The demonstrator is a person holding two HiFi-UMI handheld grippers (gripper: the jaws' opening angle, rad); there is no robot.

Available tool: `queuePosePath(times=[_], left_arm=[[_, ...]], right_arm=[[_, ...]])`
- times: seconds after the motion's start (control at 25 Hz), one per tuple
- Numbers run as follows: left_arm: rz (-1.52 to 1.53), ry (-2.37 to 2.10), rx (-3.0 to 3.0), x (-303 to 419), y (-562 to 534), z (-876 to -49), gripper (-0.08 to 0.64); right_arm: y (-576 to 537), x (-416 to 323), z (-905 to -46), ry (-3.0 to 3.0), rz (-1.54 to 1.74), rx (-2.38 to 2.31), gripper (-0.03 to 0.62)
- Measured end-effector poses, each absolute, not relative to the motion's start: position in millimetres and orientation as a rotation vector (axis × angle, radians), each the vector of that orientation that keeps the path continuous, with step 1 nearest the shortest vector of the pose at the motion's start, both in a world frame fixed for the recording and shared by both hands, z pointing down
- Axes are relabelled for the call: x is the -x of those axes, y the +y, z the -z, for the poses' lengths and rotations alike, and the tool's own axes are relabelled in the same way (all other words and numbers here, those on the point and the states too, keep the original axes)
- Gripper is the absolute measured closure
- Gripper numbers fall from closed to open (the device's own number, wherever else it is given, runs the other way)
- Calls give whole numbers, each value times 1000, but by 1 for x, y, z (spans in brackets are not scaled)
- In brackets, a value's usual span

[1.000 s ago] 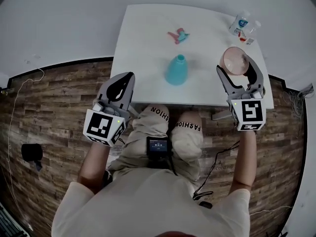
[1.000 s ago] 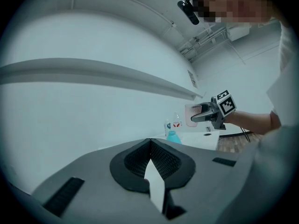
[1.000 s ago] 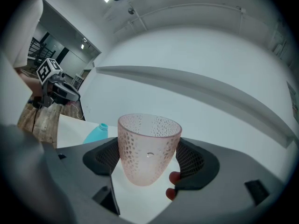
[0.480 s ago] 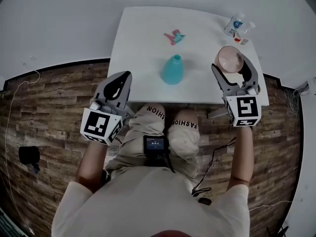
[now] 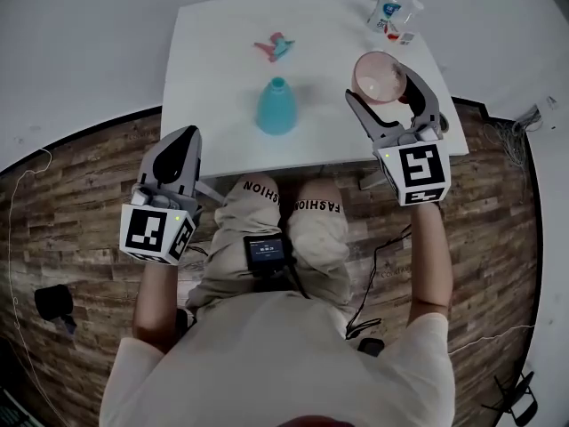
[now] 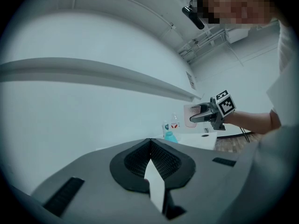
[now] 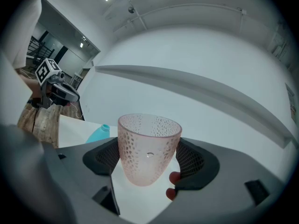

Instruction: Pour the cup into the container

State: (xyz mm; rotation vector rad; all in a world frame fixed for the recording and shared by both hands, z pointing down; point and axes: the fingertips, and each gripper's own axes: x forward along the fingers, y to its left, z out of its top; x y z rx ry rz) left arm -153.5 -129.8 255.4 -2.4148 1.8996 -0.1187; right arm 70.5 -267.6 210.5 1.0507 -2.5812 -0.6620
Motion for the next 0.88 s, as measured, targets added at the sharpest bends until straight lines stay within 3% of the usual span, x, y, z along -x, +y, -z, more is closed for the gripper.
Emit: queuePosePath(times=[0.88], left_arm=[[112,1889,2405,157,-130,-248,549]], right_arm=[[-259,-57,-212,-2603,640,-1027,218]])
